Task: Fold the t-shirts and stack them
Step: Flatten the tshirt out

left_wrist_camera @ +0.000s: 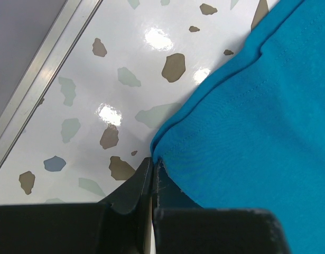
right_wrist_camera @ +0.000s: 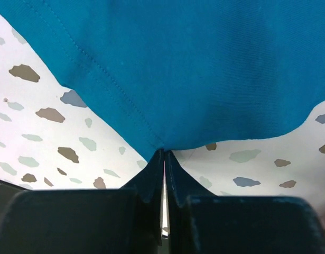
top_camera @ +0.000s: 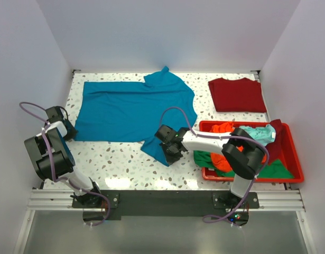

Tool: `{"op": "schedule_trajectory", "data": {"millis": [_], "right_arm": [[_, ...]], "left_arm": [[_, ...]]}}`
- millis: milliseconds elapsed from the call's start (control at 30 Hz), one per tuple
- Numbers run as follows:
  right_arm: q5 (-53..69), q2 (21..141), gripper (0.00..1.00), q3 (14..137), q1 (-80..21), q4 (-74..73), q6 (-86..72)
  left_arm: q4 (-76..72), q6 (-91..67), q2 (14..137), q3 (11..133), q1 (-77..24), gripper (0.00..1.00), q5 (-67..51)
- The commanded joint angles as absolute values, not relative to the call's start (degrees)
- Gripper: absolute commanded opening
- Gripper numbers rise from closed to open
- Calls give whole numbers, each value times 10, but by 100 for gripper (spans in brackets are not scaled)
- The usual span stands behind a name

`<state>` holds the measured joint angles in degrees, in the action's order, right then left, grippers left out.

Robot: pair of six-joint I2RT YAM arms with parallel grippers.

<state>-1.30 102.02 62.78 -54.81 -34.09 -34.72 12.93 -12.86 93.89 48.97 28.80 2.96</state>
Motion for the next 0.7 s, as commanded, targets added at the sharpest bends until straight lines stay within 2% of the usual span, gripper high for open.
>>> {"op": "schedule_trajectory", "data": {"millis": [0,667], "right_arm": [[-1,1039,0,621,-551,-330,-354],[30,959,0,612,-585,-424,-379]], "left_arm": [[136,-127,959,484,293,0,18],[170,-139,841,446,293,0,121]]}}
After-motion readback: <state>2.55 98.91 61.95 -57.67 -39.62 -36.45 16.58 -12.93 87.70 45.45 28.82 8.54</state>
